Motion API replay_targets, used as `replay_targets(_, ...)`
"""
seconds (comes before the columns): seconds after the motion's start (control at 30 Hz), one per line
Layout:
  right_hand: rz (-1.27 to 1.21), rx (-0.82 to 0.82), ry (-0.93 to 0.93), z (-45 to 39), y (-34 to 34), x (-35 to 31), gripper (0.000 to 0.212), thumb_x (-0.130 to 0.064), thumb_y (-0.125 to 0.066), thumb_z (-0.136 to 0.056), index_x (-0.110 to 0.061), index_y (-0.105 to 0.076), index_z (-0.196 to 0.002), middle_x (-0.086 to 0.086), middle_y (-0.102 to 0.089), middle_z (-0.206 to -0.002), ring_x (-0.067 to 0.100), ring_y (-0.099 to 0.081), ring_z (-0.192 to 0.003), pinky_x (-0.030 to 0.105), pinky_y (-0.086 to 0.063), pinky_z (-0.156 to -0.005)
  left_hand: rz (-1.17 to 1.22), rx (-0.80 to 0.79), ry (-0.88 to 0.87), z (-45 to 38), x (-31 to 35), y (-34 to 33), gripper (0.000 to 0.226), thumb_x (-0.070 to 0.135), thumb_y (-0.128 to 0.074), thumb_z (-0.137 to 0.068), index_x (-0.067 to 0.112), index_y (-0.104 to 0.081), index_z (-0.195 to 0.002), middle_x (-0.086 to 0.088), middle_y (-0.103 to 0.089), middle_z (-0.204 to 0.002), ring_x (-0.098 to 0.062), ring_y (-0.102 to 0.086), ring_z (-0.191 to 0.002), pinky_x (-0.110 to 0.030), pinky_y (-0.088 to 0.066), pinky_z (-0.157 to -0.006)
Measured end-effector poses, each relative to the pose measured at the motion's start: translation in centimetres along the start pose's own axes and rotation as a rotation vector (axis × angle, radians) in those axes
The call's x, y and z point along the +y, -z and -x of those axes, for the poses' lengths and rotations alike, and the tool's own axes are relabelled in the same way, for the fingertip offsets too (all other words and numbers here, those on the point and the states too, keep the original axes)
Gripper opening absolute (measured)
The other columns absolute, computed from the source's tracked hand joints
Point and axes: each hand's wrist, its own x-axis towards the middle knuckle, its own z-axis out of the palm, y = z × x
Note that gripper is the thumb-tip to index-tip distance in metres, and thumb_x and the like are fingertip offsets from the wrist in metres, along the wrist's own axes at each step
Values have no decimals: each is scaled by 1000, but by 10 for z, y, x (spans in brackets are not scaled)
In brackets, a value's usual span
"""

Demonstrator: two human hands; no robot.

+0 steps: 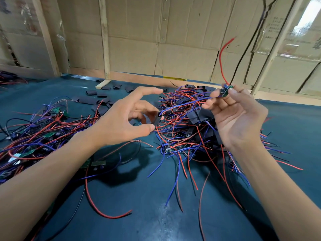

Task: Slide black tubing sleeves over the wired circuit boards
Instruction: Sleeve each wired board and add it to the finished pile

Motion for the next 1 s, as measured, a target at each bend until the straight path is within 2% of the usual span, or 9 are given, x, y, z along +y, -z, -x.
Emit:
replay_targets(0.2,13,-26,1,-1,2,1,25,-4,-49,-85,-17,-69,-74,19,-64,-75,30,-58,-62,38,-52,-65,-11,-20,-18,1,3,-1,74,5,-67,-80,25,-40,-145,-10,-73,-106,-23,-67,-92,-45,-52,-90)
replay_targets(0.37,13,-43,-6,-1,2,1,26,-5,-50,-85,-18,-70,-74,18,-64,-74,30,-58,-61,37,-53,-65,-38,-24,-32,0,0,-1,76,6,-71,-78,28,-41,-145,-7,-72,-103,-16,-63,-84,-38,-54,-87)
replay_targets(0.47,37,-74,-20,0,-1,3,18,-5,-48,-86,-9,-64,-91,17,-65,-75,30,-61,-61,36,-54,-65,-75,-14,-51,0,-2,-2,77,10,-74,-79,31,-41,-145,1,-72,-103,-18,-63,-79,-32,-54,-86)
replay_targets(0.57,84,-110,-74,3,-5,7,28,-7,-48,-87,-1,-63,-111,17,-64,-78,30,-61,-64,38,-55,-68,-154,27,-76,-1,-3,-2,77,16,-77,-78,35,-42,-143,9,-72,-103,-12,-62,-83,-22,-50,-87)
replay_targets(0.67,85,-143,-134,6,-11,13,35,-4,-46,-84,0,-67,-112,15,-64,-80,28,-62,-69,38,-56,-71,-286,58,-120,-2,-2,-1,78,16,-81,-78,35,-42,-143,21,-69,-106,-3,-63,-94,-12,-45,-86)
replay_targets(0.77,65,-182,-189,9,-17,19,41,9,-43,-77,5,-65,-112,14,-63,-84,26,-62,-72,37,-57,-75,-367,62,-149,-3,1,-1,76,21,-80,-79,31,-42,-144,24,-69,-103,9,-59,-100,-7,-40,-87)
replay_targets(0.83,73,-190,-199,12,-20,24,46,20,-48,-71,8,-63,-113,13,-64,-86,23,-63,-73,36,-58,-77,-394,66,-176,-3,2,-2,76,20,-80,-79,28,-42,-144,26,-66,-102,15,-56,-99,-1,-34,-89)
replay_targets(1.0,9,-139,-222,20,-31,37,36,10,-68,-65,1,-67,-101,12,-68,-81,18,-69,-76,33,-59,-78,-385,62,-189,-6,2,-5,79,21,-80,-79,30,-40,-146,21,-67,-107,14,-57,-100,-2,-35,-90)
